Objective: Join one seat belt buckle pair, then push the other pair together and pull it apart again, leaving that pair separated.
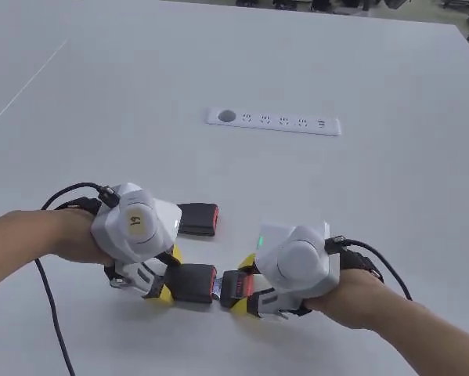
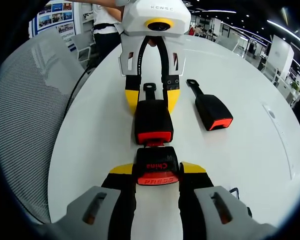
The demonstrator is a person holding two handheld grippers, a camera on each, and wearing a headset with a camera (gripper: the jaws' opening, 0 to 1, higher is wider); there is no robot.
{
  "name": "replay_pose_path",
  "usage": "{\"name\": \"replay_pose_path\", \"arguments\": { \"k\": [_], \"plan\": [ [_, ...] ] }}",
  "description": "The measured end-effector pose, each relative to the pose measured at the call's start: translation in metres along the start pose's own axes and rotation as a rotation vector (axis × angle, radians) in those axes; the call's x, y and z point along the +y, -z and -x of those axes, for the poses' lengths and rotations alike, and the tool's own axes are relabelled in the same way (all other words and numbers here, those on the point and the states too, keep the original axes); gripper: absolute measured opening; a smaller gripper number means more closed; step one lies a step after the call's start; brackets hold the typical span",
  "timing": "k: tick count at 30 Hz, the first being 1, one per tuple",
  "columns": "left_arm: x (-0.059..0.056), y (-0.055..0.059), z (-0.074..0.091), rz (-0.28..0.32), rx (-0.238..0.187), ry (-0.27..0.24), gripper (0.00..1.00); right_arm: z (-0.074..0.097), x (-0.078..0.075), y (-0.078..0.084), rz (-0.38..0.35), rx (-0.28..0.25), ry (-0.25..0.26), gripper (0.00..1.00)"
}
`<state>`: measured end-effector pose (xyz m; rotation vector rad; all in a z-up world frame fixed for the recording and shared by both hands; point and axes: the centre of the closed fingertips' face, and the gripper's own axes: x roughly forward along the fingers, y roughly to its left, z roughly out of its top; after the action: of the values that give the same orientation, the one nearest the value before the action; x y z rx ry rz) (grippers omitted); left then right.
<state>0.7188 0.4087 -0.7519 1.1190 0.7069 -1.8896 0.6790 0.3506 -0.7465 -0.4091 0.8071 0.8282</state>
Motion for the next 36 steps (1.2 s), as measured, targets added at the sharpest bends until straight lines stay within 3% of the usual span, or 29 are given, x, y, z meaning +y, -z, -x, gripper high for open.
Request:
{"name": "replay_pose_path", "arguments": {
  "k": [11,16,30,36],
  "plan": [
    [0.0003,-0.0006,-0.0003,-0.034,0.005,0.005,0.3,-0.0034,0.0007,-0.0021,-0.017,0.017,0.008,0.29],
    [0.0006,-0.0008,-0.0003,-0.031,-0.012,0.008,0.3,-0.0041,0.001,-0.0022,-0.023,0.019,0.005,0.29],
    [0.0006,-0.0006,-0.0006,-0.032,0.007,0.022,0.31,-0.0032,0.0025,-0.0008,0.013,0.048,-0.007,0.3],
    [0.0002,0.0004,-0.0008,-0.036,0.021,0.024,0.31,-0.002,0.0027,0.0002,0.015,0.028,-0.007,0.3]
  ]
}}
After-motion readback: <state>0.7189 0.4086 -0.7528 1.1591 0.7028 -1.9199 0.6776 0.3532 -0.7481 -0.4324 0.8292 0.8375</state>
